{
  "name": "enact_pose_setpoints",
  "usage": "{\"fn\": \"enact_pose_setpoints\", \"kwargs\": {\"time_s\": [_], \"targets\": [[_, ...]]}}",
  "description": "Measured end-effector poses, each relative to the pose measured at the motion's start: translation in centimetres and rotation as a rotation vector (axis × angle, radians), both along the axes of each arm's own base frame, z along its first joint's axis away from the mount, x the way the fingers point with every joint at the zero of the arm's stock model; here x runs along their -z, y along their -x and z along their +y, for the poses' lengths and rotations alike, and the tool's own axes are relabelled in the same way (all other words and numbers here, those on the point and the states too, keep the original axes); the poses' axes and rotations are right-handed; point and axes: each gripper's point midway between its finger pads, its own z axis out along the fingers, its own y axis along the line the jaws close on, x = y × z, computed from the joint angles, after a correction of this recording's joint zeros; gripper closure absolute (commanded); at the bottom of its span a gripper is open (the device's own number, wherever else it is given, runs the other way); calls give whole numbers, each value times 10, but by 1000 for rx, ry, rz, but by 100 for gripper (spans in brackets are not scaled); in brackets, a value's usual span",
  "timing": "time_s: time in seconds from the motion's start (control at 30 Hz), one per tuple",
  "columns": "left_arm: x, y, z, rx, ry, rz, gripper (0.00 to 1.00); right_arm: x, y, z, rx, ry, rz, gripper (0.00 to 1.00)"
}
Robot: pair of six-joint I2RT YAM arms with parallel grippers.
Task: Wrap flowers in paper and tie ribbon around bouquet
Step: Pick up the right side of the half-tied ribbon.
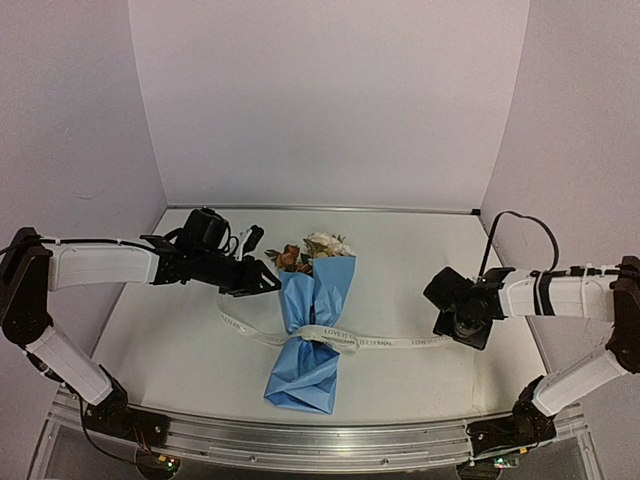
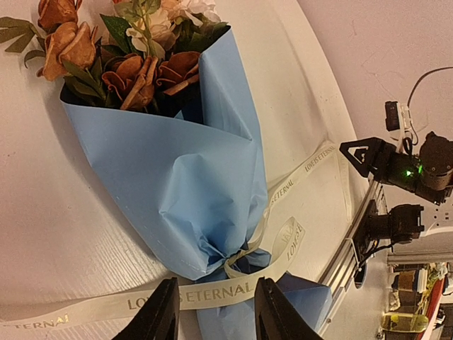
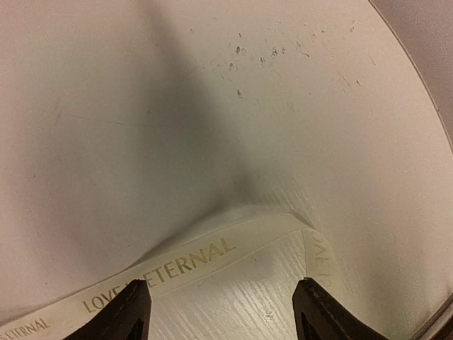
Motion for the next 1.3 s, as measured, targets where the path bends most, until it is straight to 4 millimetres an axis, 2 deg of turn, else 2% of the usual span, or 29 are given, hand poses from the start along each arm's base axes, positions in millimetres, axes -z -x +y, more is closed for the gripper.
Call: {"fn": "enact_pose_setpoints", "kwargs": {"time_s": [0.2,0.4,0.47,0.53,0.6,0.63,0.73,0.83,0.9,0.97,1.07,1.1,1.13,1.2,1.27,1.3], "targets": [[4,3,2,4,-16,12,63,2,-11,-6,172,-34,-108,36],[5,5,4,4,-25,22,63,33,-8,-19,312,-61,-132,41],[5,6,5,4,-27,26,63,43,-5,-24,351,-62,-131,53],[5,6,5,3,-27,25,63,47,-5,-30,372,-51,-145,76],[4,6,5,3,-26,24,62,46,-9,-31,387,-59,-170,94],[3,6,5,3,-25,22,62,46,-11,-31,393,-70,-180,99],[-3,7,6,2,-15,10,60,45,-18,-28,347,-62,-177,100],[-10,7,6,2,-5,-4,57,33,-35,-14,234,-51,-160,100],[-12,7,6,3,0,-9,55,18,-57,9,123,-76,-155,100],[-13,6,7,2,4,-10,54,-4,-84,44,-1,-139,-156,100],[-14,4,10,5,10,-7,52,-47,-128,119,-245,-301,-185,100],[-16,2,12,5,11,-9,51,-59,-135,141,-320,-346,-194,100],[-18,-1,13,6,13,-17,50,-74,-141,167,-412,-397,-205,100],[-26,-7,13,20,18,-49,49,-96,-139,213,-584,-484,-212,100],[-38,-13,11,44,26,-99,47,-117,-123,258,-771,-570,-199,100],[-44,-14,9,65,32,-137,46,-123,-113,273,-841,-597,-191,100]]}}
